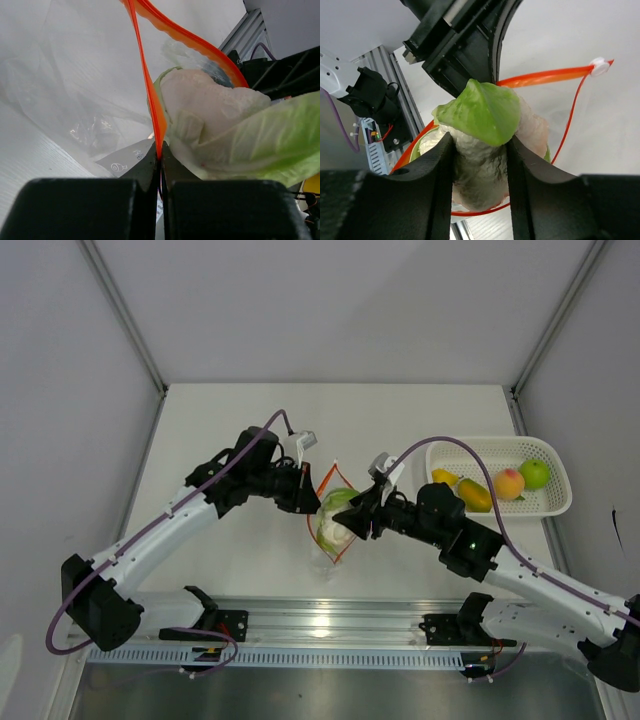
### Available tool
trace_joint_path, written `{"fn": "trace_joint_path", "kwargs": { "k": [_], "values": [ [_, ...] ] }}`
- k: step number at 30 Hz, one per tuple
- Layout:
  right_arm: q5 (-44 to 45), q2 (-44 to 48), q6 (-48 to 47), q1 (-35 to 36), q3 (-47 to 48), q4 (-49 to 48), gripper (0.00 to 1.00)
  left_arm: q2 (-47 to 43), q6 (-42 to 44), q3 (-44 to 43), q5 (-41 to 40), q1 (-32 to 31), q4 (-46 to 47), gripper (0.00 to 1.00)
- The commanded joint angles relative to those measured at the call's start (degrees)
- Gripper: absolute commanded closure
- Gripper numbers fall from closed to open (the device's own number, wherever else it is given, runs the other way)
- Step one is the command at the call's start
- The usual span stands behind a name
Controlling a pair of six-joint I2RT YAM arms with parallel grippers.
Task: Place the food in the zip-top bag and seal the zipper
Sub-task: Place the fake vegetable in the zipper food storage bag.
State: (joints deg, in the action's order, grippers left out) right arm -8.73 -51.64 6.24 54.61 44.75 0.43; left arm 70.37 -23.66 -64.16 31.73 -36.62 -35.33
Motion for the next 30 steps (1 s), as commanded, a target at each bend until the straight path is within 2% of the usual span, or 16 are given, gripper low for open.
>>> {"fn": "trace_joint_path", "kwargs": {
  "k": [1,4,5,7,11,21,24,26,30],
  "values": [
    [-2.52,0.13,3.77,-1.96,-1.25,2.20,0.58,-3.22,-0.24,-0.70,3.87,-0.56,5.45,1.00],
    [-0.41,-0.13,4.66,-2.23,-0.19,4.75,0.35,-3.75,-0.51,-0.09,3.61,-0.56,6.15,0.99],
    [0.29,-0.04,5.44,-2.23,-0.10,5.02,0.24,-3.83,-0.77,0.17,3.43,-0.56,6.50,1.00],
    [1.17,-0.13,6.15,-2.31,0.42,5.37,0.11,-3.92,-1.21,0.44,3.60,-0.56,7.12,0.99],
    [3.28,-1.01,7.64,-2.31,2.79,6.78,0.02,-3.84,-1.56,0.00,4.66,-0.64,7.56,0.99],
    [6.71,-3.65,9.75,-2.23,11.75,11.17,0.01,-4.45,-0.42,-0.97,5.63,-0.56,6.59,0.99],
    [12.93,-3.21,11.68,-2.23,14.12,13.80,0.01,-4.28,0.19,-1.40,5.28,-0.56,5.89,0.99],
    [19.41,-3.47,14.83,-2.49,15.71,19.41,0.01,-3.84,0.63,-1.76,5.19,-0.56,5.19,0.99],
    [19.02,-4.35,20.55,-5.21,16.34,27.86,0.02,-3.75,0.81,-1.23,5.45,-0.56,5.62,0.99]
  ]
}}
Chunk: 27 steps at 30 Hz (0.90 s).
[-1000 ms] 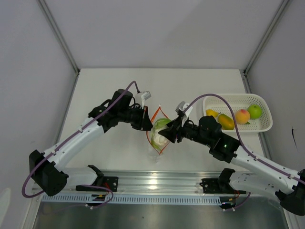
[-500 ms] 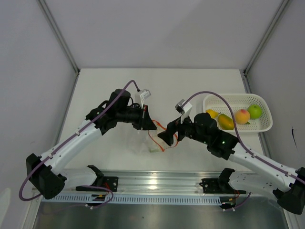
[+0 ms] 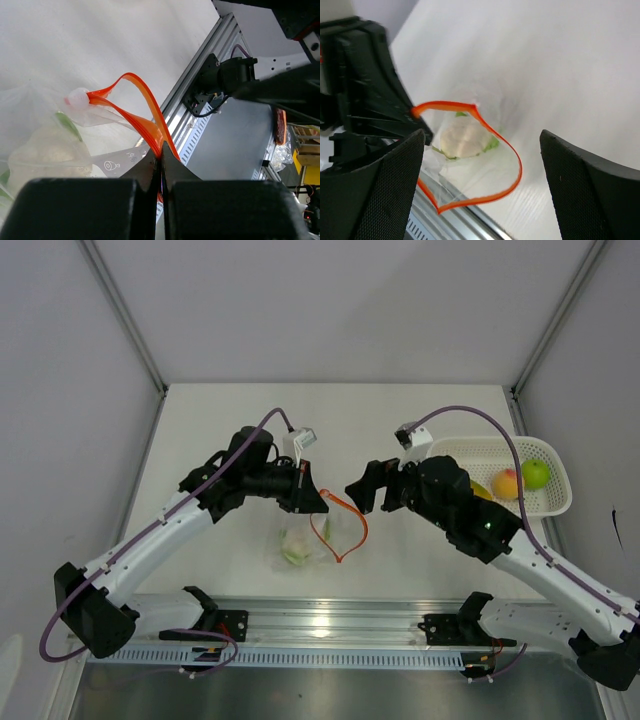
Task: Place the food in the zip-top bag and seal the zipper
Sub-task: Place the fake vegetable in the zipper food storage bag, then adjust the zipper food storage bag at the center of the board.
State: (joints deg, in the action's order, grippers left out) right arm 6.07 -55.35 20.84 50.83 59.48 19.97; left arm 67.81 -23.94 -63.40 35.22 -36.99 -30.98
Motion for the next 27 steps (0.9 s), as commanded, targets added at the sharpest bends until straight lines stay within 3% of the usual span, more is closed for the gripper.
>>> {"fn": "trace_joint_path", "kwargs": {
  "k": [1,5,17,20,21,23,24,27],
  "values": [
    [4.13,-0.63,7.27,-1.96,0.21,8.86,0.05,-1.19,1.01,-1.99,1.87,-0.18,1.45,1.00],
    [3.78,-0.81,14.12,-2.31,-3.66,10.62,0.11,-1.01,0.65,-1.47,2.48,-0.19,1.89,0.99],
    [-4.04,-10.11,16.34,0.14,-10.36,1.92,0.35,-1.37,0.92,-1.82,2.39,-0.18,1.28,0.99],
    [-3.69,-11.53,16.16,1.11,-9.91,1.48,0.54,-1.63,1.00,-1.91,2.48,-0.18,0.84,0.99],
    [-3.87,-12.32,16.16,1.20,-9.74,1.39,0.74,-1.72,1.09,-1.73,2.31,-0.18,0.84,0.99],
    [-3.09,-12.67,16.07,1.55,-8.95,1.91,0.96,-1.80,1.09,-1.47,2.13,-0.19,0.66,0.99],
    [-2.21,-12.59,15.99,2.16,-7.38,2.27,1.00,-1.89,1.09,-1.21,1.87,-0.18,0.75,0.99],
    [-0.79,-12.06,13.27,3.22,-1.51,4.02,1.00,-3.81,-0.83,2.82,-1.11,-0.27,3.01,0.99]
  ]
}}
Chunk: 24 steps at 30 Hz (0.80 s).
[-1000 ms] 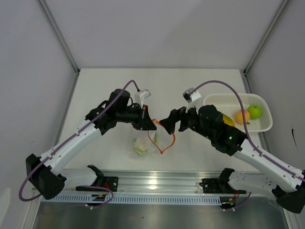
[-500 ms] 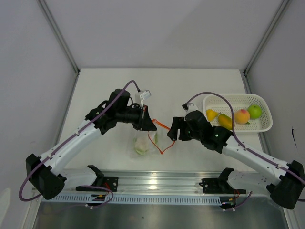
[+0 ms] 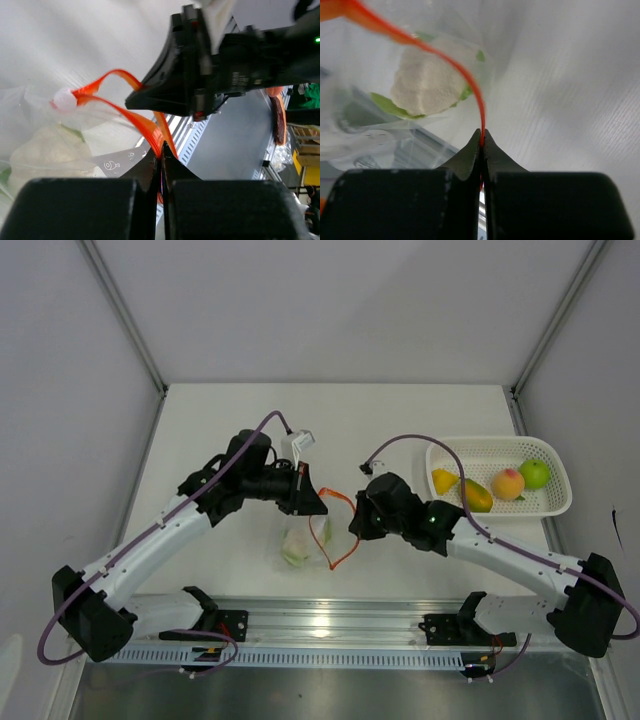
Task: Place the food in the zip-top bag and seal the zipper
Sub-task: Adjust the zipper food storage bag at the center of the board.
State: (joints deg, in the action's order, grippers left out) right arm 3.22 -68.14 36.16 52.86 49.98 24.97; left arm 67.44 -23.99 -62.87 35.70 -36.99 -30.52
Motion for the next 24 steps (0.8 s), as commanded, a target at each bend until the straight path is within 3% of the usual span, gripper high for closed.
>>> {"fn": "trace_joint_path", "kwargs": {
  "k": [1,8,12,24],
  "values": [
    [2.22,0.38,-3.02,1.19,10.12,-0.11,1.00,-4.15,-1.58,4.58,-2.12,-0.19,3.79,0.99],
    [2.31,-3.05,-7.77,1.28,27.80,8.51,1.00,-9.95,-6.15,8.29,-1.69,-0.27,7.41,0.99],
    [2.13,-2.26,-6.81,1.28,26.67,7.64,1.00,-15.93,-7.74,10.83,-3.00,-0.18,10.92,0.99],
    [4.77,-3.40,-3.91,1.19,23.59,9.30,0.98,-12.51,-5.46,7.77,-5.11,-0.10,7.42,0.99]
  ]
}}
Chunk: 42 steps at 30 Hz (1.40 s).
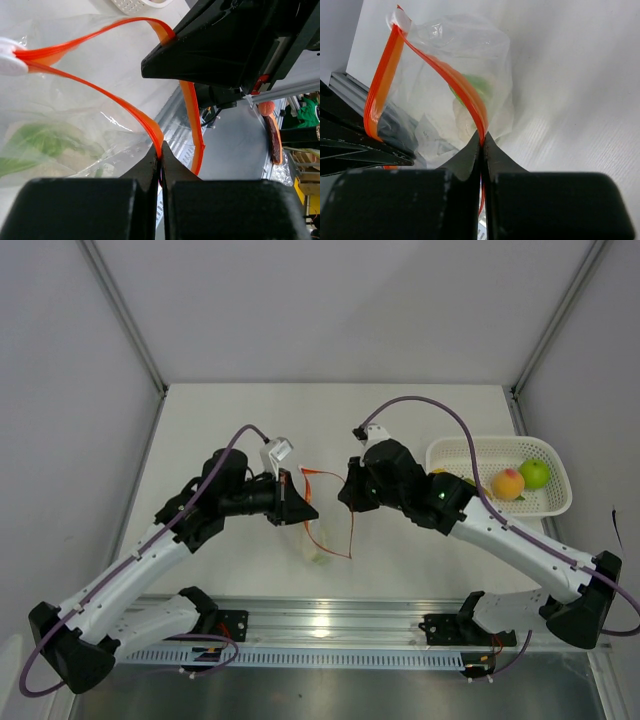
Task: Place the food in the zip-top bag and seal the zipper
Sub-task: Adjust the zipper food storage bag at the center of the board, then pick up the fake fruit from the bin.
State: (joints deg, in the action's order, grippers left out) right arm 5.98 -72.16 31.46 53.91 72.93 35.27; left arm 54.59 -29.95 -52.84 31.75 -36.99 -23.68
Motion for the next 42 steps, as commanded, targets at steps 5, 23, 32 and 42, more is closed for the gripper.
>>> {"fn": "trace_joint_path", "kwargs": {
  "k": [5,23,32,42],
  "values": [
    [3.60,-0.61,1.32,-0.03,0.29,1.38,0.89,1.57,1.57,-3.06,-2.13,0.08,-1.28,0.99],
    [15.64,12.02,0.44,-10.21,6.09,12.28,0.01,5.00,2.62,-4.47,-1.51,0.96,-0.14,0.99],
    [22.94,14.07,-2.01,-32.00,3.45,14.30,0.01,4.56,2.18,-3.85,0.15,1.49,1.09,0.99],
    [15.03,4.14,-2.72,-58.47,-5.24,7.55,0.01,4.83,1.30,-1.13,3.85,1.49,4.17,0.99]
  ]
}}
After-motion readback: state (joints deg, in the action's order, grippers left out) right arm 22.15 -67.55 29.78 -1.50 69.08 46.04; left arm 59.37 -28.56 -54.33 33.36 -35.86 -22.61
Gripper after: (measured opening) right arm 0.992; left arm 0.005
